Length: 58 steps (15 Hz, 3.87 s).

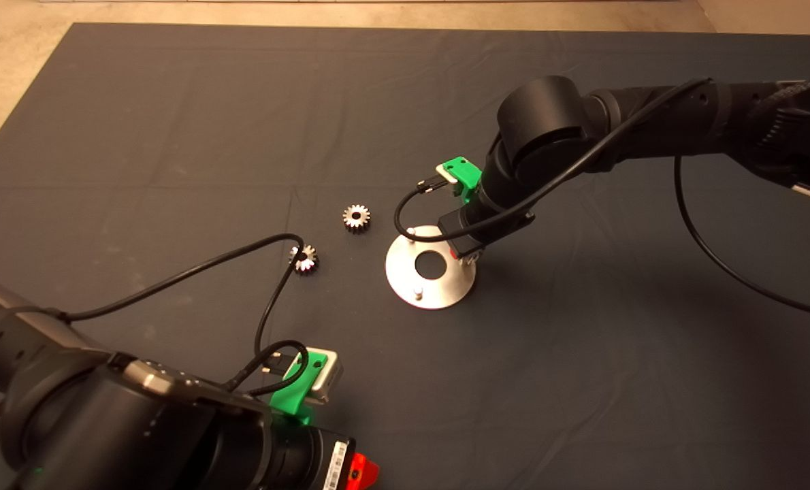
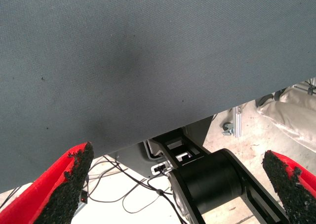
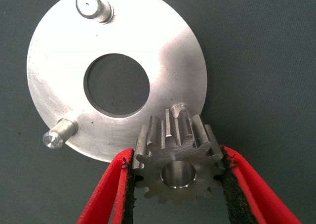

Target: Install three planetary gears onto the carrier pins

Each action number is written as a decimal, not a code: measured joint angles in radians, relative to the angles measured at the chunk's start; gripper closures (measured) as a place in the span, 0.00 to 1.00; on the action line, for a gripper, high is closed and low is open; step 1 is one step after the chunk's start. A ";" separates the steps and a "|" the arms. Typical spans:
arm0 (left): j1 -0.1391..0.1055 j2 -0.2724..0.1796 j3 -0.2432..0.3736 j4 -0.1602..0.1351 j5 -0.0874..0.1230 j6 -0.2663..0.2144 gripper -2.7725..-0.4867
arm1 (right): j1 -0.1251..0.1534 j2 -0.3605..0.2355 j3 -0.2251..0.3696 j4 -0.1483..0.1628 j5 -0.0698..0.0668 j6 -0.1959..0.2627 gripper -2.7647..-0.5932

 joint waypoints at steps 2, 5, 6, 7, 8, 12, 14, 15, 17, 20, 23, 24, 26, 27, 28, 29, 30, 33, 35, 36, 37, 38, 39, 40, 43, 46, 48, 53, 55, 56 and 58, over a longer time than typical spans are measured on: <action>0.000 0.000 0.000 0.000 0.000 0.000 0.13 | -0.019 0.000 -0.004 0.000 0.000 -0.001 0.80; 0.000 0.000 0.000 0.003 0.000 0.000 0.13 | -0.044 0.000 -0.006 0.003 0.000 -0.002 0.80; 0.000 0.000 0.000 0.003 0.000 0.000 0.13 | -0.046 0.000 -0.006 0.005 0.000 -0.003 0.80; 0.000 0.000 0.000 0.003 0.000 0.000 0.13 | -0.046 0.000 -0.006 0.006 0.000 -0.004 0.80; 0.000 0.000 0.000 0.003 0.000 0.000 0.13 | -0.046 0.000 -0.007 0.005 0.001 -0.007 0.80; 0.000 0.000 0.000 0.004 0.000 0.000 0.13 | -0.046 0.000 -0.011 0.006 0.000 -0.020 0.80; 0.000 0.000 0.000 0.006 0.000 0.000 0.13 | -0.046 0.000 -0.018 0.005 0.000 -0.023 0.80; 0.000 0.000 0.000 0.007 0.000 0.000 0.13 | -0.046 0.000 -0.022 0.005 0.000 -0.026 0.80; 0.000 0.000 0.000 0.007 0.000 0.000 0.13 | -0.047 0.000 -0.032 0.005 0.001 -0.030 0.80; 0.000 -0.001 0.000 0.007 0.000 0.000 0.13 | -0.047 0.000 -0.040 0.006 0.003 -0.034 0.80; 0.000 -0.002 0.000 0.007 0.000 0.000 0.13 | -0.046 0.000 -0.044 0.006 0.004 -0.038 0.80; 0.000 -0.003 0.000 0.007 0.000 0.000 0.13 | -0.046 0.000 -0.045 0.006 0.004 -0.041 0.80; 0.000 -0.003 0.000 0.007 0.000 0.000 0.13 | -0.046 0.000 -0.046 0.006 0.004 -0.045 0.80; 0.000 -0.003 0.000 0.007 0.000 0.000 0.13 | -0.046 0.000 -0.047 0.007 0.005 -0.046 0.80; 0.000 -0.003 0.000 0.007 0.000 0.000 0.13 | -0.046 0.000 -0.047 0.007 0.005 -0.049 0.80; 0.000 -0.003 0.000 0.007 0.000 0.000 0.13 | -0.046 0.000 -0.049 0.008 0.005 -0.049 0.80; 0.000 -0.003 0.000 0.007 0.000 0.000 0.13 | -0.046 0.000 -0.049 0.008 0.005 -0.050 0.80; 0.000 -0.003 0.000 0.007 0.000 0.000 0.13 | -0.045 0.000 -0.051 0.010 0.006 -0.052 0.80; 0.000 -0.003 0.000 0.007 0.000 0.000 0.13 | -0.045 -0.001 -0.051 0.010 0.006 -0.052 0.80; 0.000 -0.003 0.000 0.007 0.000 0.000 0.13 | -0.045 -0.001 -0.051 0.010 0.006 -0.052 0.80; 0.000 -0.003 0.000 0.007 0.000 0.000 0.13 | -0.045 -0.001 -0.051 0.010 0.007 -0.052 0.80; 0.000 -0.003 0.000 0.007 0.000 0.000 0.13 | -0.045 -0.001 -0.051 0.010 0.007 -0.053 0.80; 0.000 -0.003 0.000 0.007 0.000 0.000 0.13 | -0.045 -0.001 -0.051 0.010 0.007 -0.053 0.80; 0.000 -0.003 0.000 0.007 0.000 0.000 0.13 | -0.045 -0.001 -0.051 0.010 0.007 -0.053 0.80; 0.000 -0.003 0.000 0.007 0.000 0.000 0.13 | -0.045 -0.001 -0.051 0.010 0.007 -0.053 0.80; 0.000 -0.006 0.000 0.007 0.000 0.000 0.13 | -0.043 -0.004 -0.051 0.009 0.008 -0.053 0.80; 0.000 -0.006 0.000 0.007 0.000 0.000 0.13 | -0.043 -0.007 -0.051 0.009 0.008 -0.053 0.80; 0.000 -0.006 0.000 0.007 0.000 0.000 0.13 | -0.043 -0.007 -0.051 0.009 0.008 -0.053 0.80; 0.000 -0.006 0.000 0.007 0.000 0.000 0.13 | -0.043 -0.007 -0.052 0.009 0.008 -0.053 0.80; 0.000 -0.006 0.000 0.007 0.000 0.000 0.13 | -0.043 -0.007 -0.051 0.009 0.008 -0.053 0.80; 0.000 -0.006 0.000 0.007 0.000 0.000 0.13 | -0.043 -0.007 -0.052 0.006 0.008 -0.053 0.80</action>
